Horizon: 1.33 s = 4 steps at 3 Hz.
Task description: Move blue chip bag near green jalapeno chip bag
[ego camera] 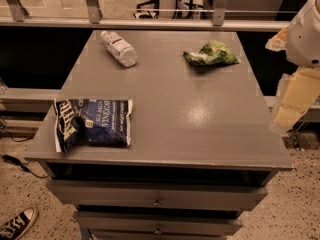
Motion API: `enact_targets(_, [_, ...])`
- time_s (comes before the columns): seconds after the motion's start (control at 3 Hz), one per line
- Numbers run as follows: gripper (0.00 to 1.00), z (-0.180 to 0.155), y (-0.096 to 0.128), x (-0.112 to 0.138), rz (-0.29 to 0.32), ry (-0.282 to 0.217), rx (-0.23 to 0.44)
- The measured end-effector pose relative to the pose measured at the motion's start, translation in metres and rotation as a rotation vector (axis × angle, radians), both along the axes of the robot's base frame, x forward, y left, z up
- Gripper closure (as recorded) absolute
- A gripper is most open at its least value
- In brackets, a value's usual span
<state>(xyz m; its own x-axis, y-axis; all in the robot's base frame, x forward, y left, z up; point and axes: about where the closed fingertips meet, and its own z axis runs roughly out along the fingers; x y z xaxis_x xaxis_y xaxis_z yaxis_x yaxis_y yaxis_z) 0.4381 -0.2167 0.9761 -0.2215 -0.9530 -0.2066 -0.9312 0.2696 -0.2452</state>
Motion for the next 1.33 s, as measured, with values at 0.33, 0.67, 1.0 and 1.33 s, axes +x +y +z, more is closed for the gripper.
enact_targets(0.33, [0.0,0.0,0.001,0.0,0.0,-0.003,0.001])
enact_targets(0.67, [0.0,-0.013,0.018,0.016,-0.002,0.016,0.057])
enact_targets(1.0, [0.0,-0.031,0.044,0.033,0.006,0.034,0.134])
enact_targets(1.33, [0.0,-0.039,0.083,0.045,0.038,0.026,0.24])
